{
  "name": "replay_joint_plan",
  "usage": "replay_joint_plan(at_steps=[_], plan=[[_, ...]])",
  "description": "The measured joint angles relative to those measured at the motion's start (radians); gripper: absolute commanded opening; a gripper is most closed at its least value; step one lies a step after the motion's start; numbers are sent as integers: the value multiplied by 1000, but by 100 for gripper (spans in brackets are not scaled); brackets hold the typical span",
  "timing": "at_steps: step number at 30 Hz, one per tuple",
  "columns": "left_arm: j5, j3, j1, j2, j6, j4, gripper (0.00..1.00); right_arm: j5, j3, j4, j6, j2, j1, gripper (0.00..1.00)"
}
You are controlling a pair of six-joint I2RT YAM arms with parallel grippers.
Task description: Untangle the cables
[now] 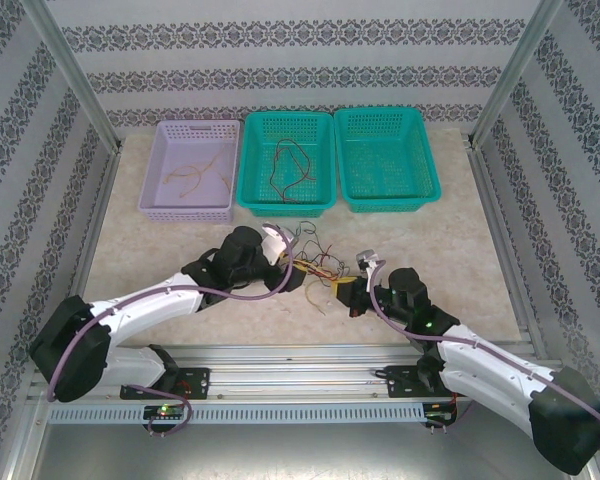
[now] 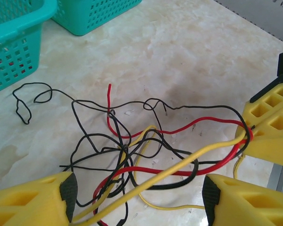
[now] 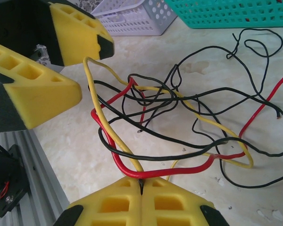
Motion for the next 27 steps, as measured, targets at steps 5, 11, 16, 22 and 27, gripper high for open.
replay_joint_plan(at_steps=[5,11,16,22,27], plan=[[0,2,0,40,1,0,71,-31,0,13,0,35,5,0],[0,2,0,51,1,3,64,-47,3,22,-8,66,20,0],[4,14,0,51,5,7,40,-47,15,24,-11,87,26,0],[15,25,0,59,7,9,27,-46,16,28,-16,85,26,0],[25,26,0,74,2,9,12,-42,16,26,-19,68,26,0]])
